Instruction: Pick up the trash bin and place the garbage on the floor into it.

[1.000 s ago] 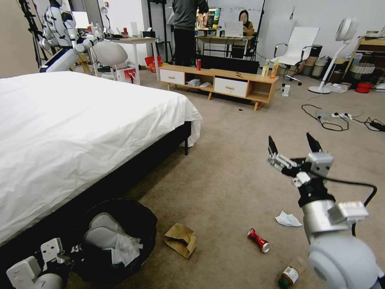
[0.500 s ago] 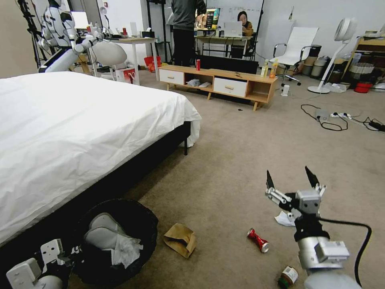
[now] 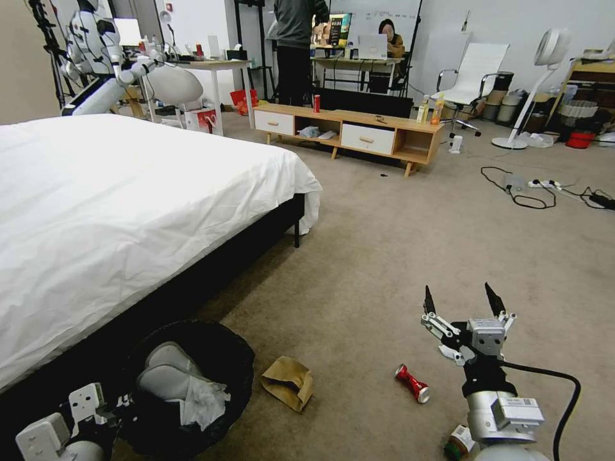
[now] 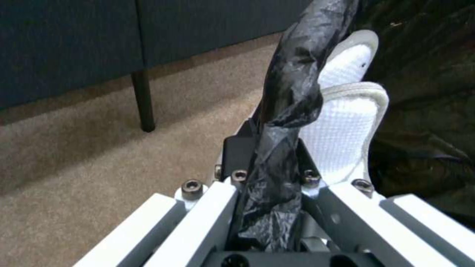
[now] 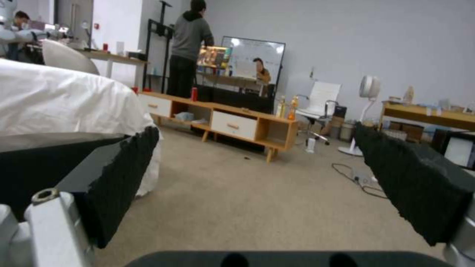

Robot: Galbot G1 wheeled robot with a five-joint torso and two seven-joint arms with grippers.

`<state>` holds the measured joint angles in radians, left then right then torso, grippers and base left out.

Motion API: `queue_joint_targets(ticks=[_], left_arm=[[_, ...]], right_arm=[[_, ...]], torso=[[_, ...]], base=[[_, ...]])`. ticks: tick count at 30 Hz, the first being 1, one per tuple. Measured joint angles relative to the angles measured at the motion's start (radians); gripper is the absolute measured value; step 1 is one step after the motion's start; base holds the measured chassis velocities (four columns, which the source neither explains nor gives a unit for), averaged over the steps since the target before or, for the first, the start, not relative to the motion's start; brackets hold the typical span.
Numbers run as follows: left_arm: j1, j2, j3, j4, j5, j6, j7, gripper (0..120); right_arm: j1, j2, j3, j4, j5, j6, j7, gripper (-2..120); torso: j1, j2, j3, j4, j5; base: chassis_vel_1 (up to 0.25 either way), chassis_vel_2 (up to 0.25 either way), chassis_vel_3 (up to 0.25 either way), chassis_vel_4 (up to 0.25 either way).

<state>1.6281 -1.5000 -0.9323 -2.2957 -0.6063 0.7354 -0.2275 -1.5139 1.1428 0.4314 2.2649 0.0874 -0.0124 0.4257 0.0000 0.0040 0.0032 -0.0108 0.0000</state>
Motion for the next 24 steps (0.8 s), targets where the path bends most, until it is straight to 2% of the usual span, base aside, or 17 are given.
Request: queue_joint_targets(ticks=[24], left_arm=[[0.003, 0.002, -0.002, 0.006, -0.001, 0.000, 0.000, 2]], right_arm=[[0.039, -0.016, -0.009, -0.026, 0.023, 0.006, -0.001, 100]], torso=[[0.000, 0.000, 0.000, 0.0001, 0.0000]], base=[[0.000, 0.000, 0.000, 0.000]])
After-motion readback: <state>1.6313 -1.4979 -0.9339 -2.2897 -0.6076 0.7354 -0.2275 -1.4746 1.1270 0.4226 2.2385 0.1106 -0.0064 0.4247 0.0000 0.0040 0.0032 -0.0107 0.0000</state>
